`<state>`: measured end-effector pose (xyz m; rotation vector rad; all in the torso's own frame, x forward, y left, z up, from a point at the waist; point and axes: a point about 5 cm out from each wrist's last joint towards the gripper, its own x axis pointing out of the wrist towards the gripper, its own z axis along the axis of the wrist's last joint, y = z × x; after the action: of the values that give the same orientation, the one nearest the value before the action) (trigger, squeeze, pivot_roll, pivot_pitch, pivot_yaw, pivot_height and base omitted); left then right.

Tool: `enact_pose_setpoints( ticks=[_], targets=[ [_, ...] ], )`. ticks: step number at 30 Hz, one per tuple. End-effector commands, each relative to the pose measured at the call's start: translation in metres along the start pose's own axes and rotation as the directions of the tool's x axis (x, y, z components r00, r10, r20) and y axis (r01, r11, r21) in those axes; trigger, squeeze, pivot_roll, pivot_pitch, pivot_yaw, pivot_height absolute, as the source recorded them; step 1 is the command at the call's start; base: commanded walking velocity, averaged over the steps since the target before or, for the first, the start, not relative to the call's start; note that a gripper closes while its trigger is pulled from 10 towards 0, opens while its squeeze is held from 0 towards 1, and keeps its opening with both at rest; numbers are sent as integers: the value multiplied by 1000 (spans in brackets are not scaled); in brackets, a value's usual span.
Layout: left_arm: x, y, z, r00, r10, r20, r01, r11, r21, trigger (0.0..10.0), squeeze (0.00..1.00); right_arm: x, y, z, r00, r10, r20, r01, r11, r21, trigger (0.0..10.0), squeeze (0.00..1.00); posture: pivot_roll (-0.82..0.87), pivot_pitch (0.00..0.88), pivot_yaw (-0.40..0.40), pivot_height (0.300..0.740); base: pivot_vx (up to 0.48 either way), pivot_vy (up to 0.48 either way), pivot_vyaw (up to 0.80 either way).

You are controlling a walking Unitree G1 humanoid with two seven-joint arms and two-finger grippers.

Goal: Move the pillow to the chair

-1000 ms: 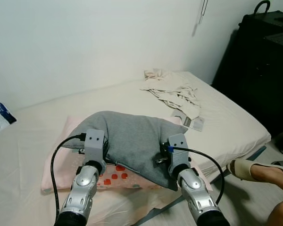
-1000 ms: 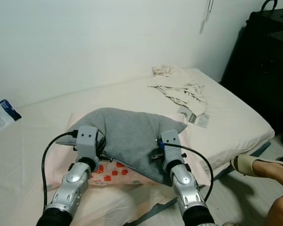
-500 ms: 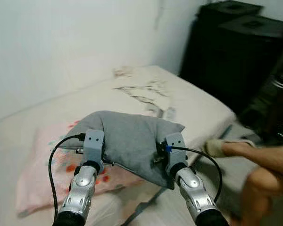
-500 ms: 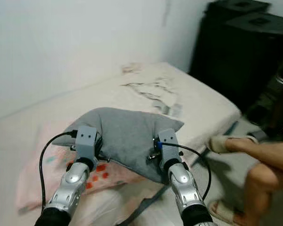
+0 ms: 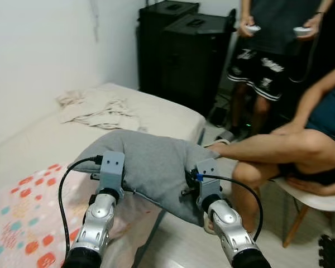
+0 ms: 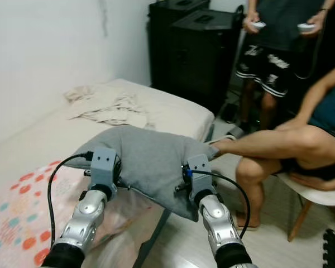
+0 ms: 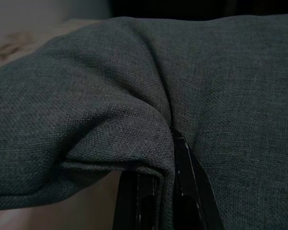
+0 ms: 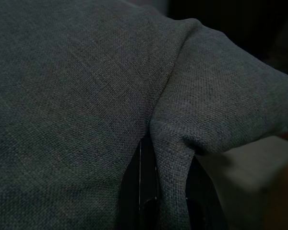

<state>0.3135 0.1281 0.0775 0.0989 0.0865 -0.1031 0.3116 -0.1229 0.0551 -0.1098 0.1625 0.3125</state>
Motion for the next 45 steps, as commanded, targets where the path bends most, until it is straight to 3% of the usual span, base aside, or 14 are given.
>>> enact_pose_setpoints(
  ticks=[1,9,17,29,38,45],
  targets=[
    [1,-2,2,1000,-17,8,17,999,30,10000,0,6,9,10,999,34,37,-32,999,-36,10000,0,23,71,4,740,0,0,-800],
    [3,-1,4,1000,-14,10,14,999,31,10000,0,5,5,10,999,1,40,-2,999,41,10000,0,22,64,15,740,0,0,-800],
    [5,-2,7,1000,-24,15,24,999,32,10000,0,5,2,12,998,-36,42,33,997,63,10000,0,16,56,24,740,0,0,-800],
    [8,-8,10,998,-55,21,55,998,26,10000,0,4,1,12,997,-51,57,51,999,7,10000,0,7,36,45,740,0,0,-800],
    [8,-11,12,997,-67,30,66,997,34,10000,0,3,0,11,997,-62,46,61,998,24,10000,0,9,34,46,740,0,0,-800],
    [8,-10,11,997,-64,30,63,997,36,10000,0,4,0,8,998,-65,8,64,991,121,10000,0,9,33,48,740,0,0,-800]
  ],
)
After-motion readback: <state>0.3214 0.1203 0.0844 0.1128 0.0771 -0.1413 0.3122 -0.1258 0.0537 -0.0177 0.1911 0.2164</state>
